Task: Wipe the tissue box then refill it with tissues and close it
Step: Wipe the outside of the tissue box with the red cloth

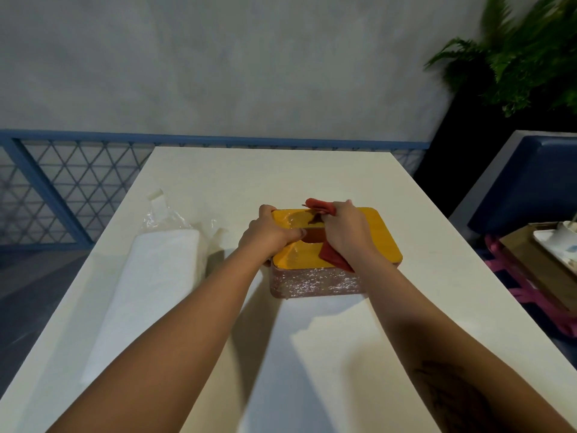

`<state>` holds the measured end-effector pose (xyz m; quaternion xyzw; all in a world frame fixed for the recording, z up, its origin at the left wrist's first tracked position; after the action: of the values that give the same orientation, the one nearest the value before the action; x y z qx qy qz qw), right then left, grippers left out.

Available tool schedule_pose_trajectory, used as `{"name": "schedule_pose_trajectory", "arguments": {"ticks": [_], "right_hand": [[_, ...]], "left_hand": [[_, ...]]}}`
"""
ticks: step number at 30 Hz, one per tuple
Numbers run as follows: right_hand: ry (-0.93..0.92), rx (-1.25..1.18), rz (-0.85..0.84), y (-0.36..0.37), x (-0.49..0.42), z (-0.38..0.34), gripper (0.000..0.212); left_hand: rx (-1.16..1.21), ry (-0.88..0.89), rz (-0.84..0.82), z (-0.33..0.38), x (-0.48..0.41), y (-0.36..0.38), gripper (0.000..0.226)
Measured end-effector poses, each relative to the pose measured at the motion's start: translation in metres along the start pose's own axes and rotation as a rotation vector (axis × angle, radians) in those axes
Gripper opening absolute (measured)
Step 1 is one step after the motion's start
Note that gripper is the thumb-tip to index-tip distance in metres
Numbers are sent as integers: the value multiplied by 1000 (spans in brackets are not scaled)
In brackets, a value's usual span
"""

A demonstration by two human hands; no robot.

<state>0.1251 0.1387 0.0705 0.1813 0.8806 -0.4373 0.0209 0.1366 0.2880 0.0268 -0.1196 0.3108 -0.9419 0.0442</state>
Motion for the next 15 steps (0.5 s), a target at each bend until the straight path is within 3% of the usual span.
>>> {"name": "schedule_pose_trajectory", "arguments": {"ticks": [6, 8, 11, 15], "right_hand": [[-2, -71, -63, 3, 0, -6, 28], [14, -105, -89, 4, -2, -7, 27], [21, -139, -130, 6, -1, -11, 27], [-19, -124, -168, 13, 3, -25, 27]], "left_hand": [[226, -61, -58, -8, 2, 0, 85], [355, -142, -93, -11, 6, -4, 69], [474, -186, -143, -12, 9, -11, 27], [500, -218, -137, -13, 8, -16, 22]]}}
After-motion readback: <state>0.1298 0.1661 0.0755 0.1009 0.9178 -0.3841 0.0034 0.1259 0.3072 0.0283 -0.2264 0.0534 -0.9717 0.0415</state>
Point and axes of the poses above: each hand's wrist, its own x-axis away from the middle knuckle, its own y-axis out of the palm, z = x × y, the point moved 5 cm from there along -x, towards the middle knuckle, and after that the axes turned 9 degrees about z, right-handed, at the moved point
